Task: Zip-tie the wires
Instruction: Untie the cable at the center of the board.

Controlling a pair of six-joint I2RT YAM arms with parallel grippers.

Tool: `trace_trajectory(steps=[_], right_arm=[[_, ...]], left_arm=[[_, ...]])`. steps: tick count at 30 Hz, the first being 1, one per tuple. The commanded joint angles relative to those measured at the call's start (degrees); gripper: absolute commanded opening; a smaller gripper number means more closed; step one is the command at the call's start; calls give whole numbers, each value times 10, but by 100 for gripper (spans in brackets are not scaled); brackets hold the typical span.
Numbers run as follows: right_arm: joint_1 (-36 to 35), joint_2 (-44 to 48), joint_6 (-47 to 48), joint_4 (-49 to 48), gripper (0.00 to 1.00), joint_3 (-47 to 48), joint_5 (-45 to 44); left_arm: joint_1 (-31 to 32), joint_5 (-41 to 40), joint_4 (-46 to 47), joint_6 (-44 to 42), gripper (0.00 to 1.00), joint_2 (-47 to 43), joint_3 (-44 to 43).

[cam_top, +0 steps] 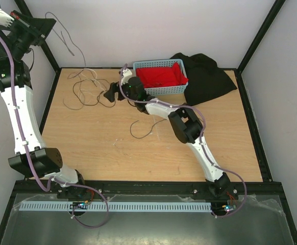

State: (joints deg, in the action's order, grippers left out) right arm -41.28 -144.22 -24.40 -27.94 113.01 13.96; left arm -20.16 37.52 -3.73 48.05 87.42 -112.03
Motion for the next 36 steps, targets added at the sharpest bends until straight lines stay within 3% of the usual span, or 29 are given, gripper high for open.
trace_trajectory(steps=[1,5,16,26,28,30,32,36], right_arm=[[-3,112,85,-112,99,-74,58],[-3,119,121,-116,99,-60,87],[-20,31,83,-115,100,91,162],[-33,5,93,-102,97,100,122],[-33,1,93,-105,84,100,118],[-33,0,93,-106,67,99,124],[-33,4,99,-103,42,89,127],[-33,18,111,-100,11,47,116]], left_arm=[[0,12,22,-2,0,-11,20],[4,18,27,1,0,-15,39],[30,23,40,-1,0,-34,78],[41,22,53,11,0,-34,84],[43,21,57,13,0,-35,82],[43,16,60,11,0,-35,82],[43,9,61,5,0,-34,81],[34,-1,60,1,0,-26,64]])
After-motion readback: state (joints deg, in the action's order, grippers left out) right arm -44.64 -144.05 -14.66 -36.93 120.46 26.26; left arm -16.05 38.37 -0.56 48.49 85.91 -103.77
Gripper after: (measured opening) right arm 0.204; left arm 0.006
